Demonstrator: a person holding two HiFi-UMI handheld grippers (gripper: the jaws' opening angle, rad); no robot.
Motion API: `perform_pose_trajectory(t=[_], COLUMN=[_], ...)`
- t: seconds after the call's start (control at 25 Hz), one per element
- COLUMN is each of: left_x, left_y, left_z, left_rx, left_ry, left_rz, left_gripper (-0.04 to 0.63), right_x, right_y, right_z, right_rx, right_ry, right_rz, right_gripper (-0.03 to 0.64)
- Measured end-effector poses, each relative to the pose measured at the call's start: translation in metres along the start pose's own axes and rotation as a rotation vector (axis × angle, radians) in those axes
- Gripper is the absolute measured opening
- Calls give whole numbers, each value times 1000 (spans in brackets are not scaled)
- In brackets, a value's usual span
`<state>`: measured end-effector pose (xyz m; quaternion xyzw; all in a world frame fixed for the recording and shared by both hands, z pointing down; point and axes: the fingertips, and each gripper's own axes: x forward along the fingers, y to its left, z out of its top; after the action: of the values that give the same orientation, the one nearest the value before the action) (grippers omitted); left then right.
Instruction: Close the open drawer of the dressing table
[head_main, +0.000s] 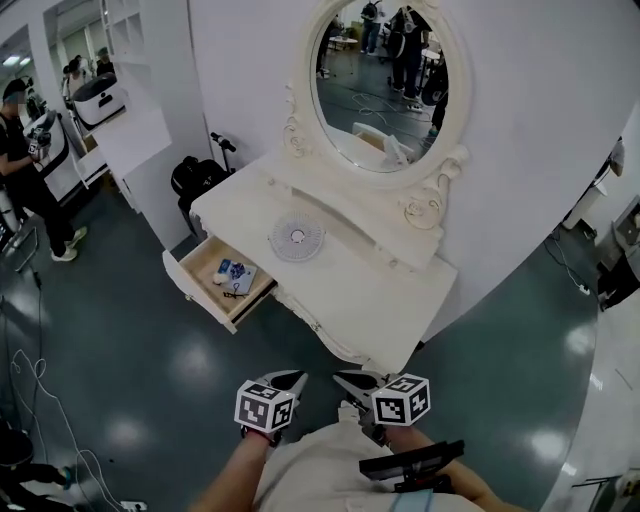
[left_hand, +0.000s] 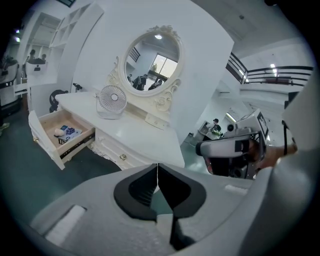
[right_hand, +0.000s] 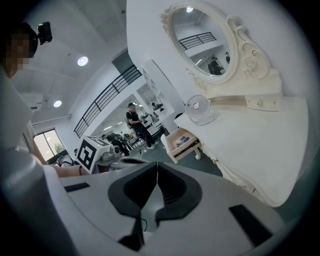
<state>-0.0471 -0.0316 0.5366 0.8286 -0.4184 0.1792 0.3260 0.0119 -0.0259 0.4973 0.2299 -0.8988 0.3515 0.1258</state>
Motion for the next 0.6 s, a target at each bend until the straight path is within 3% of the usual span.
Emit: perform_pose_trajectory(t=[0.6], left_x=[-19], left_y=[-1], left_z=[2], left_rx=[-50], left_ry=[-25], left_rz=[-8], left_gripper=[14], right_x=[5], right_y=[12], right_z=[0], right_rx=[-24], right_ry=[44], right_rz=[12], right_gripper=[18])
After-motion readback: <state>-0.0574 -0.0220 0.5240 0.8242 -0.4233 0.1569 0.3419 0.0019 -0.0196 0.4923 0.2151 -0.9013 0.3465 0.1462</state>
